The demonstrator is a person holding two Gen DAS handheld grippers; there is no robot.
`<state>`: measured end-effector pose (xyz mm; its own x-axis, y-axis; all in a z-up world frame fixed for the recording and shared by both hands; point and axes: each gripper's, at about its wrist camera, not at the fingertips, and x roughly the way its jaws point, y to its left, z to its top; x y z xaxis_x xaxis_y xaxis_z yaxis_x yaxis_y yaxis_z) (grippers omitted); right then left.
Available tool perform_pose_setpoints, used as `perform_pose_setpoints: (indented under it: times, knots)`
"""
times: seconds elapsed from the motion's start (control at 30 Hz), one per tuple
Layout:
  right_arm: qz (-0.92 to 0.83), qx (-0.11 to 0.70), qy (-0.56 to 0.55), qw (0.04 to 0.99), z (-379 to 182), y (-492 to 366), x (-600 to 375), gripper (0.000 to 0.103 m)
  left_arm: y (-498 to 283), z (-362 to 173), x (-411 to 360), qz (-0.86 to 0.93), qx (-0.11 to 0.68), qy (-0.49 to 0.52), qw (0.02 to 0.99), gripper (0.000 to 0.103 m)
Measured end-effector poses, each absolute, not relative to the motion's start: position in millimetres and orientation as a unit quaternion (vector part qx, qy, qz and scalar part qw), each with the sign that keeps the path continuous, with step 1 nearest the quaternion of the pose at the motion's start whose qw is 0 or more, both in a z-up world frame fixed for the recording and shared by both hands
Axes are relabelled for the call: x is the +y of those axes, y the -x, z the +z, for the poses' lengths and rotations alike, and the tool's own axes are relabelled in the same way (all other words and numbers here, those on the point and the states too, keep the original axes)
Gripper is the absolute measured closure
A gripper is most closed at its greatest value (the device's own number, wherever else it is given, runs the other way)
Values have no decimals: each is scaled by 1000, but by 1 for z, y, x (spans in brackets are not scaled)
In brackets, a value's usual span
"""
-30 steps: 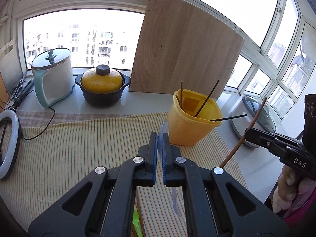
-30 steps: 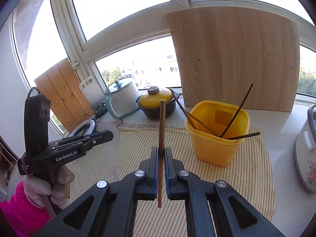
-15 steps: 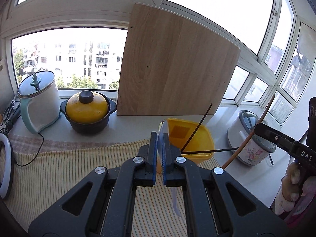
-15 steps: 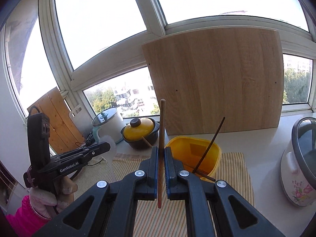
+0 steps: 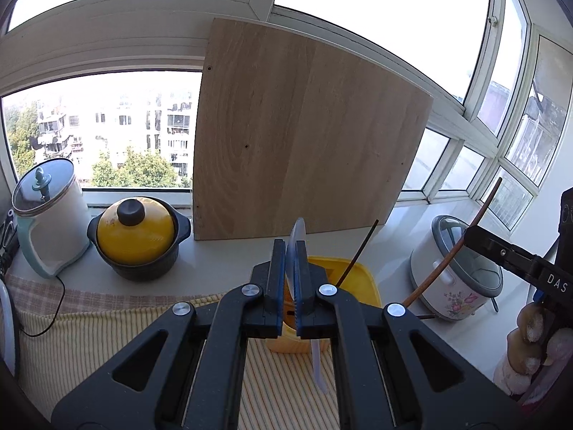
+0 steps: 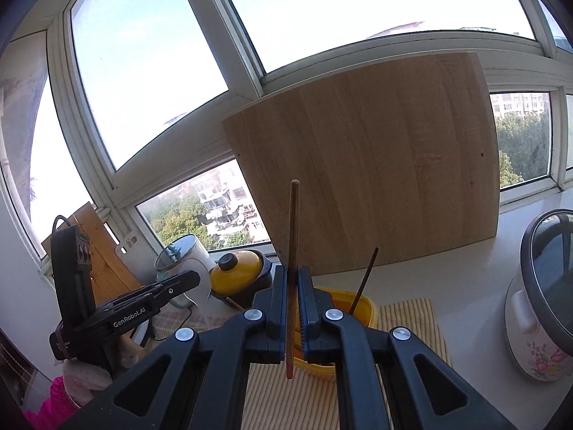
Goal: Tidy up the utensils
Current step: 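Lower both items into the yellow container and open both tools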
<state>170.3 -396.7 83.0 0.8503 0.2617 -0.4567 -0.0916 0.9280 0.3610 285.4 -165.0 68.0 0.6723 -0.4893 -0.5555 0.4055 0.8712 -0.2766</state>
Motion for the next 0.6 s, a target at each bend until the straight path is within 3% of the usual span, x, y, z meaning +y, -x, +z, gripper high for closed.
perform_pose_setpoints:
  times: [0.33,0.6]
  knots:
    - [82,236,-200,947,76,-175,-413,100,-304,71,-189,-245,305,60,918,101]
    - [47,228,-154,960,77,-182,-407,100,-314,63,-206,-220,286,40,932,101]
